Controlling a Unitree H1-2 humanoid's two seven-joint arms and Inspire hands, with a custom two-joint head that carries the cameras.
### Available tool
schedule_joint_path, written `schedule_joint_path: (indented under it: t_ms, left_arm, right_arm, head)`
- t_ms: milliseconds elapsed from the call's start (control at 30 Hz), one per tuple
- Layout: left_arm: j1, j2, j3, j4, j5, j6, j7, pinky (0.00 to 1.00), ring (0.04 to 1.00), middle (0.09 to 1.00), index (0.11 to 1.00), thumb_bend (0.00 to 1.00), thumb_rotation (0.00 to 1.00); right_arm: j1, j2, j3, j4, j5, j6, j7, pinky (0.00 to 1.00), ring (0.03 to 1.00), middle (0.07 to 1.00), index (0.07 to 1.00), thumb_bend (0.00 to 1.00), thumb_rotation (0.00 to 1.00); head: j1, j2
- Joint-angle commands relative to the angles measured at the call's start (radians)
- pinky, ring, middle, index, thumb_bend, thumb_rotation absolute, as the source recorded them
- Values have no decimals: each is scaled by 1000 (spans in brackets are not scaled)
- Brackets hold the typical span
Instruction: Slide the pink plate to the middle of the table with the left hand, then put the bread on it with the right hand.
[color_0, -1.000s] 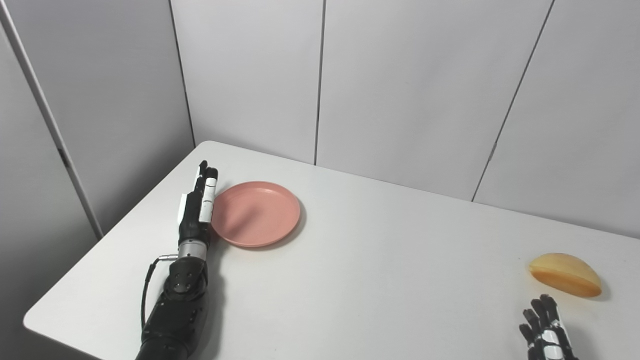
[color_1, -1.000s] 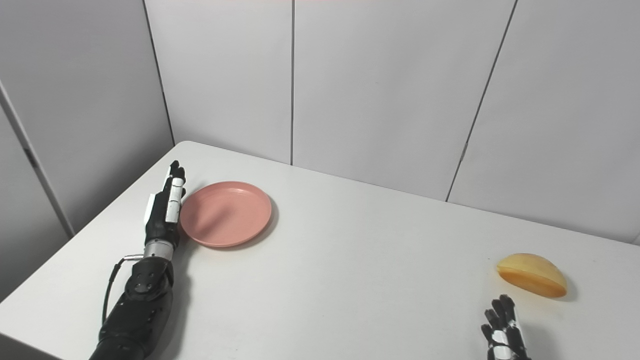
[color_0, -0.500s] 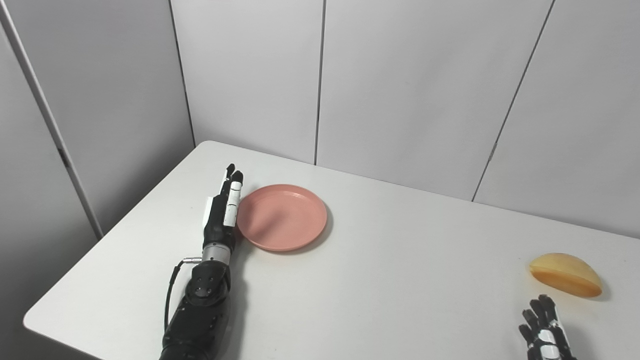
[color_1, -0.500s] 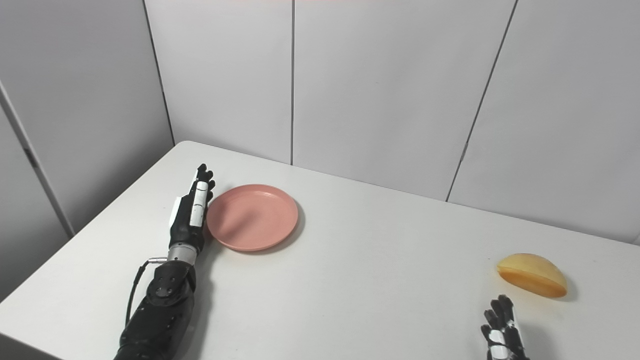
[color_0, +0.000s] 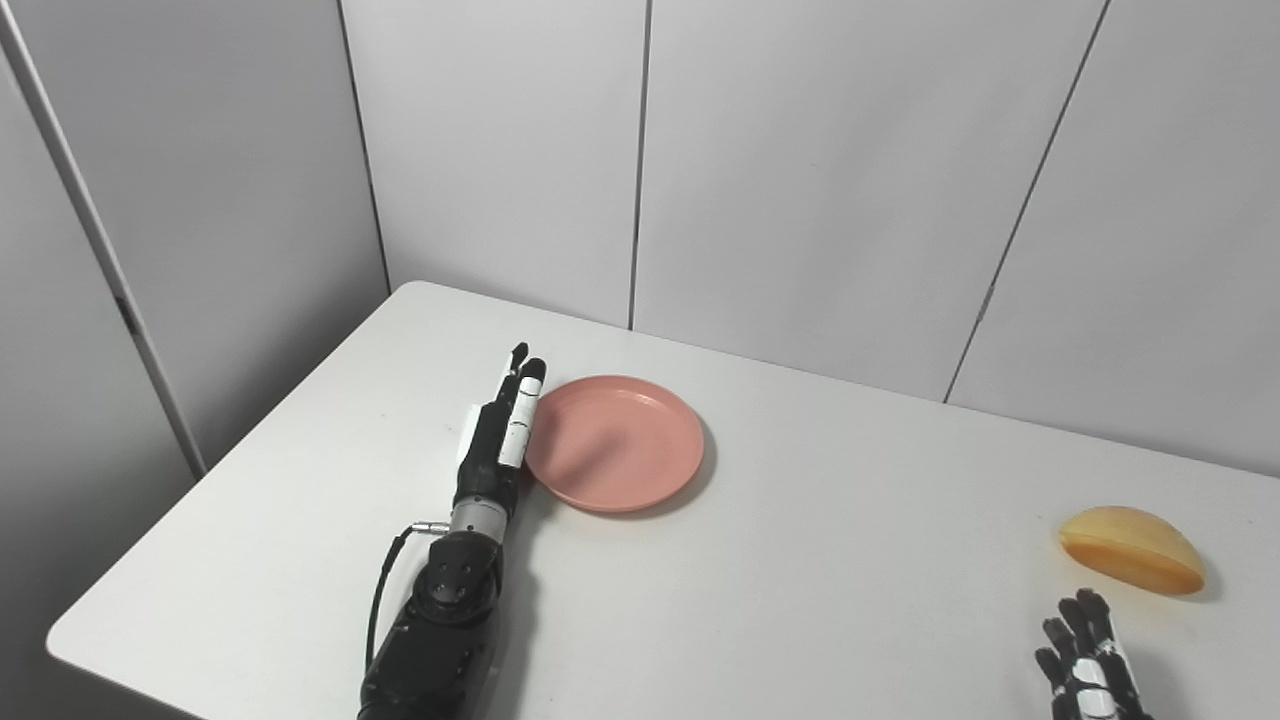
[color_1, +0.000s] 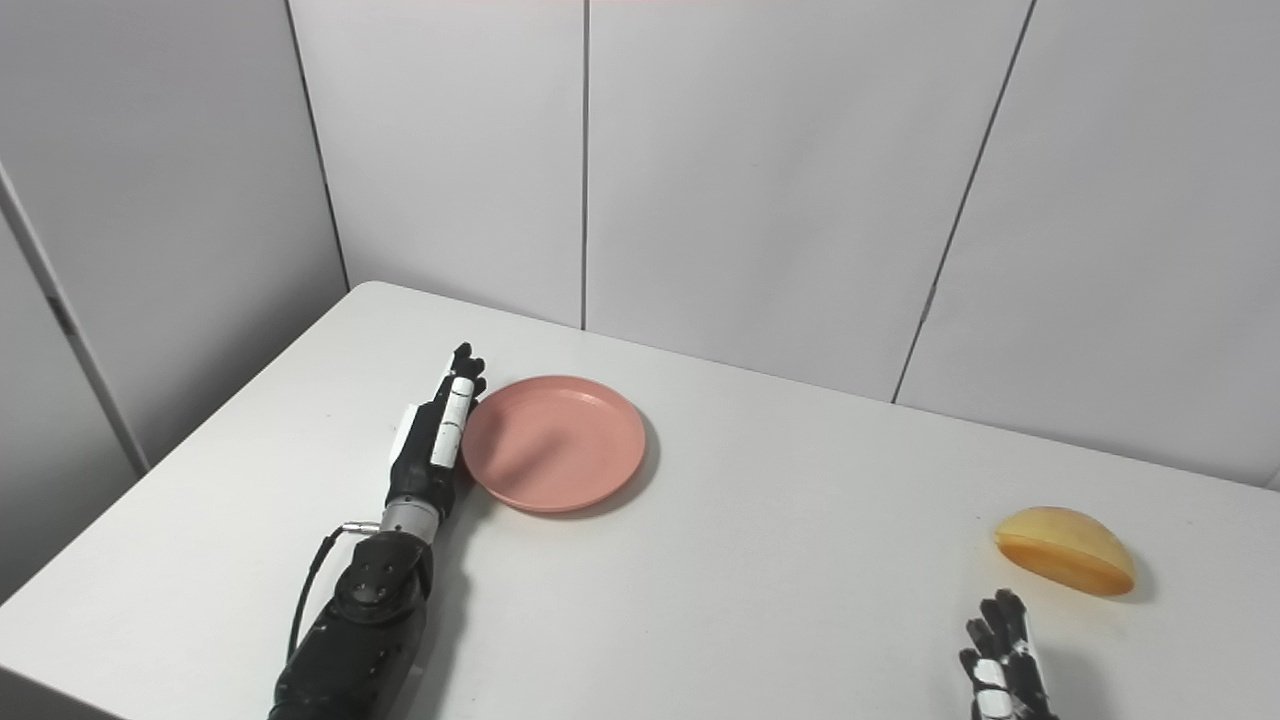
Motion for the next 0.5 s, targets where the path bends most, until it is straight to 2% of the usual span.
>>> schedule_joint_path:
  t_ms: [0, 133, 467]
  left_arm:
    - [-19, -30, -17, 10, 14, -16, -1, 948, 951, 957, 956, 750, 1000]
    - [-36, -54, -27, 31, 14, -12, -6, 941, 949, 957, 954, 756, 1000]
    - [-77, -114, -78, 119, 20, -68, -21, 944, 955, 957, 957, 756, 1000]
  right_arm:
    - [-13, 0, -1, -35, -3, -12, 0, 1000, 1000, 1000, 1000, 429, 806]
    - [-14, 4, -2, -32, 0, -6, -2, 1000, 1000, 1000, 1000, 430, 798]
    - [-20, 7, 1, -8, -12, -36, 3, 1000, 1000, 1000, 1000, 474, 794]
  head:
    - [-5, 3]
    - [-12, 1]
    - [-33, 7]
